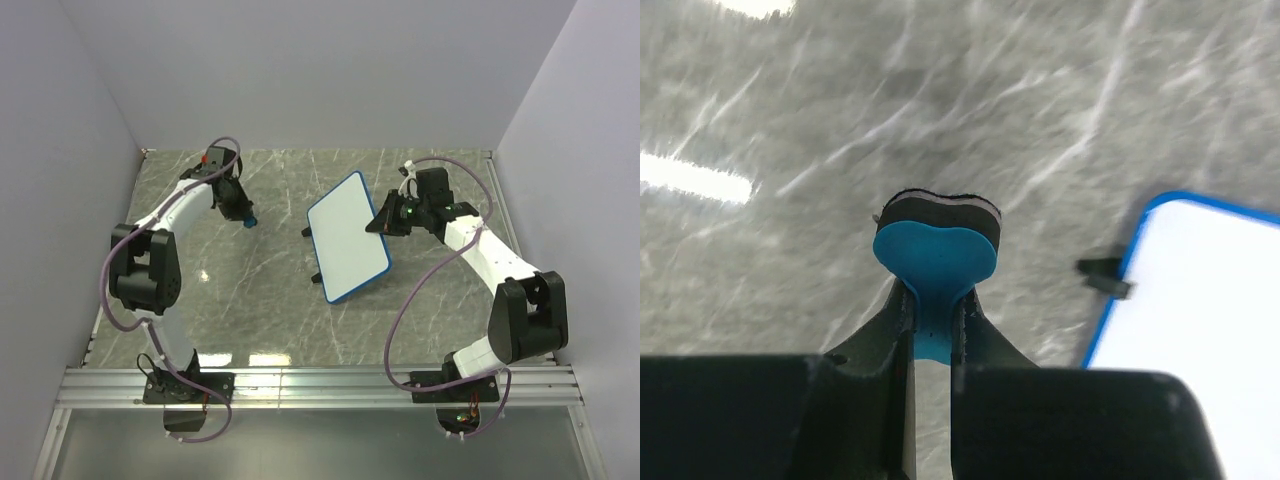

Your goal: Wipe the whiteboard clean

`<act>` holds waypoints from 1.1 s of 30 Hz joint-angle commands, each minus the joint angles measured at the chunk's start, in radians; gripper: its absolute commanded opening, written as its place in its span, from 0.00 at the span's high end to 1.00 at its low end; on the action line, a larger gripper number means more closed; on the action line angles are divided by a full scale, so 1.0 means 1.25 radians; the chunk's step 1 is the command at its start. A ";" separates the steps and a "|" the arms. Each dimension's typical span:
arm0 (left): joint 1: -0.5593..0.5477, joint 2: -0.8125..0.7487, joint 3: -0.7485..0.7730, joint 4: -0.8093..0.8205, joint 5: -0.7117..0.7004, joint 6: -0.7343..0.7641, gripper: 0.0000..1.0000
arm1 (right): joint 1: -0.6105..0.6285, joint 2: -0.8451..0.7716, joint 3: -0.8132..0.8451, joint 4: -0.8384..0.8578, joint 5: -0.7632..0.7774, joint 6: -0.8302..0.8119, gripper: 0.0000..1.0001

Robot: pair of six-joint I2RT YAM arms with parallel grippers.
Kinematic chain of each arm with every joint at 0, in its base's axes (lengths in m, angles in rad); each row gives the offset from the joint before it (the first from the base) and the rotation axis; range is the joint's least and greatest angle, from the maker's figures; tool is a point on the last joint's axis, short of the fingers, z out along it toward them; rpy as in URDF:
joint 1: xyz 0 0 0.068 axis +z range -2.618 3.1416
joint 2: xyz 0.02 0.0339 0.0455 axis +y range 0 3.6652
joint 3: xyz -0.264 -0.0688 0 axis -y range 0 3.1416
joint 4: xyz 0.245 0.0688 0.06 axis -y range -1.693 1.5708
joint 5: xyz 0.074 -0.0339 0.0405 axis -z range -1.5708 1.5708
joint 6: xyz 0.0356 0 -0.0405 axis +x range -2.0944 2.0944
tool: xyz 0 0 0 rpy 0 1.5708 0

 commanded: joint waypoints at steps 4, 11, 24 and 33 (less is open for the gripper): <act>-0.005 -0.027 -0.107 -0.040 -0.085 0.035 1.00 | 0.026 0.016 -0.007 -0.050 -0.008 -0.021 0.90; -0.005 -0.032 -0.181 -0.024 -0.108 0.048 0.85 | 0.024 -0.011 0.029 -0.068 0.006 -0.025 0.37; -0.006 -0.064 -0.208 -0.040 -0.115 0.046 0.29 | 0.021 -0.087 0.112 -0.152 0.070 -0.058 0.00; -0.017 -0.164 -0.176 -0.080 -0.098 0.042 0.01 | 0.021 -0.237 0.162 -0.238 0.181 -0.042 0.00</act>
